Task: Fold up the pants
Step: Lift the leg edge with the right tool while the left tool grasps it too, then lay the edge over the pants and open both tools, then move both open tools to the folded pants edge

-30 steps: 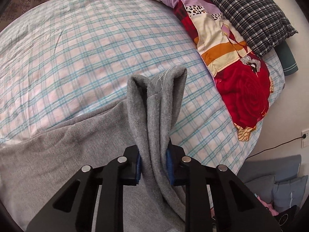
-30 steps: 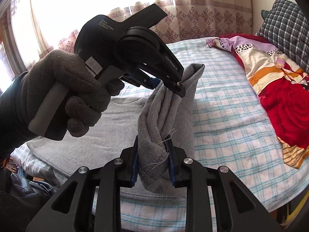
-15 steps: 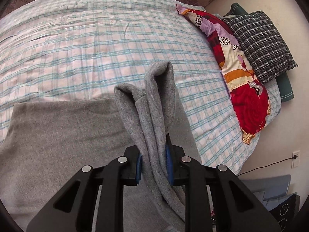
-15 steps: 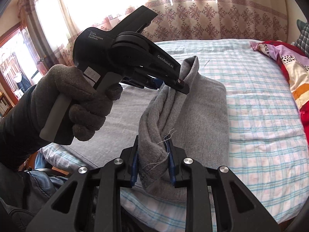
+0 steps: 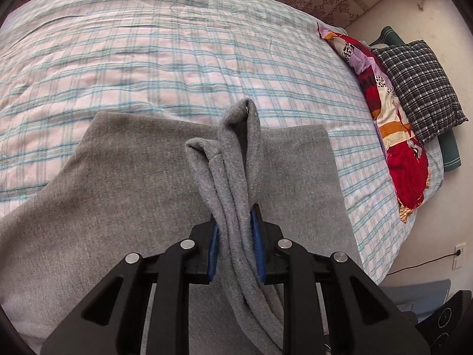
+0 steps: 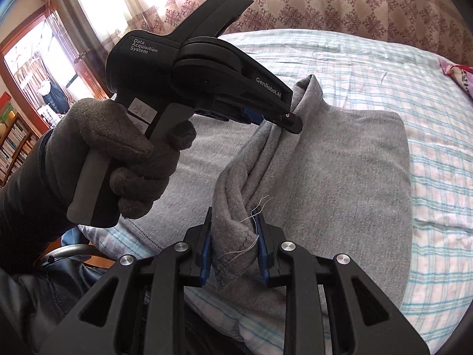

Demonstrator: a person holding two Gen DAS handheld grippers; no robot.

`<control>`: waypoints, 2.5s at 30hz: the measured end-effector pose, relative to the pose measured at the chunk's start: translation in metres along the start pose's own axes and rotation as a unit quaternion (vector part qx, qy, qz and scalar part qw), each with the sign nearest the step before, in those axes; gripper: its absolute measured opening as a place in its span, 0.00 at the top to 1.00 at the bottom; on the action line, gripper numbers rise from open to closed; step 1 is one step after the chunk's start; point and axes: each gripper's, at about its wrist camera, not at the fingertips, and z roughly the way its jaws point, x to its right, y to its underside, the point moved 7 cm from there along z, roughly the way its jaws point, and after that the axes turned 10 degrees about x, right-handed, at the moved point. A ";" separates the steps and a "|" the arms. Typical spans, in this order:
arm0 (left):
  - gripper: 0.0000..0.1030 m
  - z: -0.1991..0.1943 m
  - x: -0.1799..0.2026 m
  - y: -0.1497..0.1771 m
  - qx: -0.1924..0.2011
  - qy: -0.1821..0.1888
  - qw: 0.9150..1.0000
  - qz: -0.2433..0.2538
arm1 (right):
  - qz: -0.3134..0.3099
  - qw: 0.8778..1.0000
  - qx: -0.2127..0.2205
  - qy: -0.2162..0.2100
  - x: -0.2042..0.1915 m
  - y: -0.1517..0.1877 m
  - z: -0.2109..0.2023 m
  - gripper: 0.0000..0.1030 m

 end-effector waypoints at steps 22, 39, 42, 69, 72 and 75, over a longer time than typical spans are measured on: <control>0.47 -0.032 -0.021 0.008 0.061 -0.080 0.993 0.066 | 0.155 0.982 0.060 0.092 0.121 -0.002 -0.089 0.55; 0.47 -0.025 0.051 0.120 0.009 -0.044 0.972 0.233 | 0.094 0.988 -0.038 0.120 0.106 0.062 -0.045 0.54; 0.47 -0.027 0.050 0.122 0.016 -0.044 0.971 0.234 | 0.090 0.988 -0.042 0.120 0.106 0.060 -0.044 0.54; 0.46 -0.031 0.047 0.126 0.023 -0.031 0.971 0.235 | 0.067 0.985 -0.032 0.155 0.170 -0.066 0.081 0.54; 0.45 -0.032 0.046 0.128 0.024 -0.028 0.971 0.234 | 0.032 0.985 -0.026 0.166 0.156 -0.073 0.074 0.53; 0.45 -0.033 0.045 0.129 0.027 -0.028 0.971 0.235 | 0.008 0.989 -0.008 0.144 0.132 -0.085 0.069 0.53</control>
